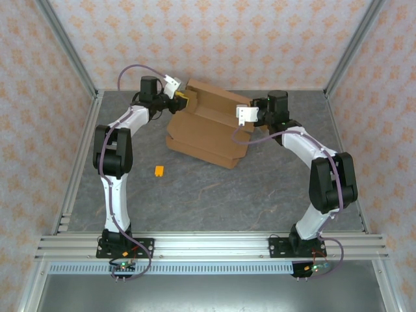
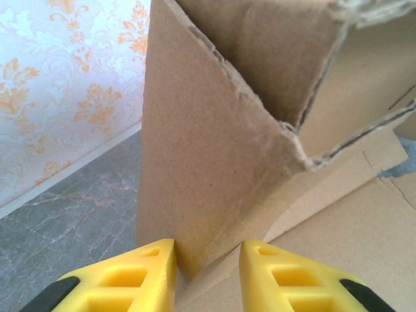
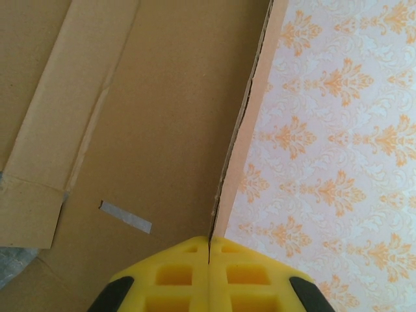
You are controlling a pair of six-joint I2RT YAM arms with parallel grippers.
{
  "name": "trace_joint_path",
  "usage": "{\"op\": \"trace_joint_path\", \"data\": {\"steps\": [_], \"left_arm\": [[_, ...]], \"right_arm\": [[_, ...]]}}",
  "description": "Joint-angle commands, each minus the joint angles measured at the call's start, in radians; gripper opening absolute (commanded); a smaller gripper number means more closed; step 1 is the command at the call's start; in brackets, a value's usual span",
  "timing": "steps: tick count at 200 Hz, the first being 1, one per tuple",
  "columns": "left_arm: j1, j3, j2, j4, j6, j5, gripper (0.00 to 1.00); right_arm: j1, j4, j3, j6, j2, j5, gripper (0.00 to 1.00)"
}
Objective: Fold the paper box
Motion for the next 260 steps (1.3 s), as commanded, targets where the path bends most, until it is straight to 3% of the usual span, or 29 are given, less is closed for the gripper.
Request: {"op": "trace_joint_path", "data": {"steps": [1,50,123,169,219,260], "left_arm": [[-0.030,-0.047,-0.005,0.135,-0.055,-0.067,0.28],[-0.049,-0.056,0.009,0.215,-0.101,-0.178,0.34],[-0.018,0.112,0.083,0.001,0.015,-0.024,0.53],[0.004,0.236,0.124,-0.207,0.155,0.071,0.61],[0.005,0.270,0.136,-0.284,0.256,0.111,0.66],[0.017,0.321,0.121,-0.457,0.369,0.143,0.67]], "right_arm": [[0.002,-0.062,0.033,0.023,-0.018,-0.069,0.00],[0.002,-0.118,0.050,0.019,-0.027,-0.070,0.00],[-0.004,-0.158,0.068,-0.003,-0.024,-0.072,0.00],[-0.012,-0.190,0.091,-0.003,-0.024,-0.074,0.00],[-0.023,-0.249,0.124,0.004,-0.017,-0.098,0.00],[-0.032,-0.309,0.157,0.028,-0.037,-0.126,0.00]]}}
